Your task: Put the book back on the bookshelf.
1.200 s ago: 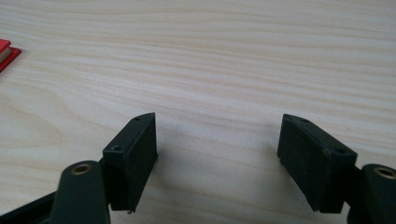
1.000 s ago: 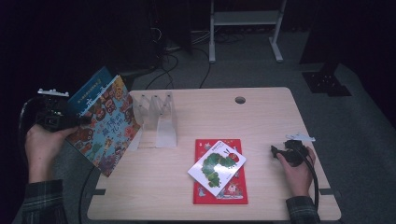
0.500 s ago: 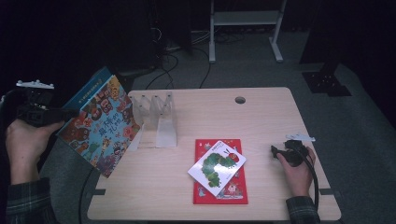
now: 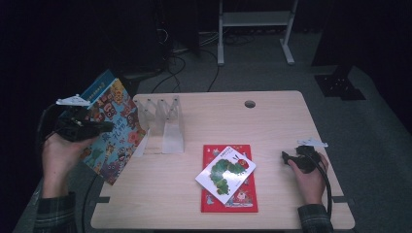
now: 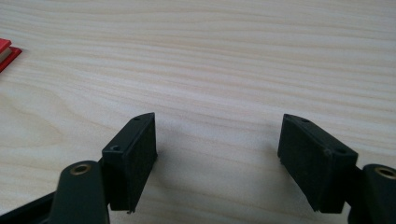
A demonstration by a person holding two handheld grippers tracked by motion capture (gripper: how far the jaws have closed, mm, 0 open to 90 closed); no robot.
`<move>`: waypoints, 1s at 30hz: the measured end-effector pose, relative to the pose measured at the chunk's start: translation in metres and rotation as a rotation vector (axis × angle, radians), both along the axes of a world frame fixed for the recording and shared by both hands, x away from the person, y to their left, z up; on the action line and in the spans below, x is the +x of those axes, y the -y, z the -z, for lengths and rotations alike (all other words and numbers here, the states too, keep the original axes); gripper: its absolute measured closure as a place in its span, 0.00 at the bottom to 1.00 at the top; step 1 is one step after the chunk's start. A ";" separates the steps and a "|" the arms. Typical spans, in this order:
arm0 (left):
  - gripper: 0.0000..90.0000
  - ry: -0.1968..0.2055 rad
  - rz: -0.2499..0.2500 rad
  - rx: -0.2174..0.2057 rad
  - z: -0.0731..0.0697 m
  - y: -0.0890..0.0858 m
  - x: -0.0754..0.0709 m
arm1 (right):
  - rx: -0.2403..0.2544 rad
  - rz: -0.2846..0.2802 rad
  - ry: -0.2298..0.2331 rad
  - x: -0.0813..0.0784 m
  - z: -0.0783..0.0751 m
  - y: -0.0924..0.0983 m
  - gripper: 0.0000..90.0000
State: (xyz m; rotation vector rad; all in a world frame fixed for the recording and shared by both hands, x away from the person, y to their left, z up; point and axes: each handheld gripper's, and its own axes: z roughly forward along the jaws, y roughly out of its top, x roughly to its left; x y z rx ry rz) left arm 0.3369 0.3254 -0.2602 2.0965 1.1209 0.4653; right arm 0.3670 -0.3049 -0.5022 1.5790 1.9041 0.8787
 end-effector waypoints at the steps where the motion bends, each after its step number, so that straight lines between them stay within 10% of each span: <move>1: 0.91 0.006 0.012 -0.001 0.005 0.005 0.000 | 0.000 -0.001 0.000 0.000 0.000 0.000 0.30; 18: 0.55 0.005 0.181 0.014 0.091 0.059 0.007 | -0.001 -0.011 0.001 0.000 0.000 0.001 0.33; 30: 0.27 -0.044 0.229 -0.017 0.164 0.085 0.006 | 0.006 -0.056 0.021 -0.007 -0.001 0.001 0.61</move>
